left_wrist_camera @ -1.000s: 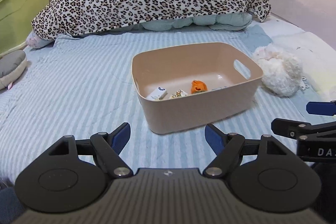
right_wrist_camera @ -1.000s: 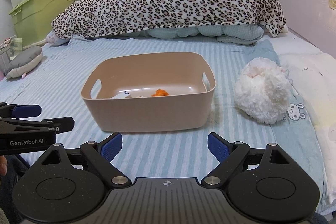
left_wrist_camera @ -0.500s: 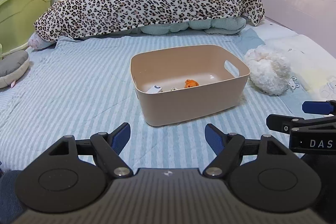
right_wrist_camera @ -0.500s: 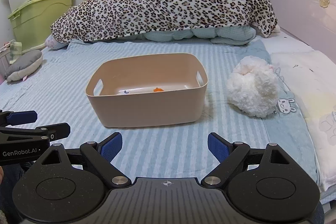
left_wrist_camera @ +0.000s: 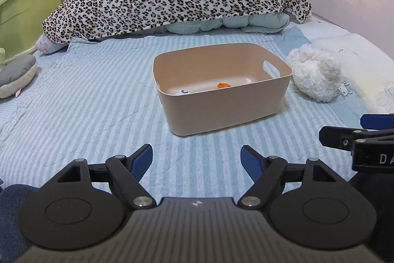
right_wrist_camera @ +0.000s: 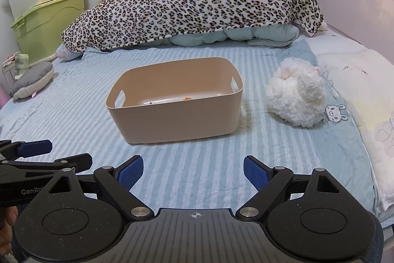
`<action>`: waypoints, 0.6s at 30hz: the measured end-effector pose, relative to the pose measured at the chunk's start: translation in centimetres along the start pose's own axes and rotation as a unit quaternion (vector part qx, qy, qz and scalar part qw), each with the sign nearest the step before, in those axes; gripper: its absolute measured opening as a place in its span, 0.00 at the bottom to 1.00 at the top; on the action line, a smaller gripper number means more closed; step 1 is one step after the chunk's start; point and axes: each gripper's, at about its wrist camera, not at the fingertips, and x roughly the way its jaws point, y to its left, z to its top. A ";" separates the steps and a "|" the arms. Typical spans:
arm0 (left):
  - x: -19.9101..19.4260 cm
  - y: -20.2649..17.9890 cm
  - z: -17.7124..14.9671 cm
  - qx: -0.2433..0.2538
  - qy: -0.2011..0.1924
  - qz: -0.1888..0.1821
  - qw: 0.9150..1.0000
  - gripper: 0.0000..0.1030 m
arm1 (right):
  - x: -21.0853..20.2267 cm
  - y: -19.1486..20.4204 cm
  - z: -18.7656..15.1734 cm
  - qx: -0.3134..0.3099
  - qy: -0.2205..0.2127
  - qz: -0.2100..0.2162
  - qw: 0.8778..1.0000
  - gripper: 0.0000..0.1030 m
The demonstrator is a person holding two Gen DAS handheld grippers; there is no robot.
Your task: Organize objects
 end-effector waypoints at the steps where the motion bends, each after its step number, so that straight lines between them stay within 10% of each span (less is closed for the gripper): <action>1: 0.0 0.1 0.0 -0.002 0.000 -0.002 1.000 0.77 | 0.0 0.0 0.0 -0.001 0.001 0.000 1.000 0.87; 18: 0.0 0.8 0.0 -0.014 0.000 -0.001 1.000 0.78 | 0.1 0.1 -0.4 0.006 0.013 0.007 1.000 0.90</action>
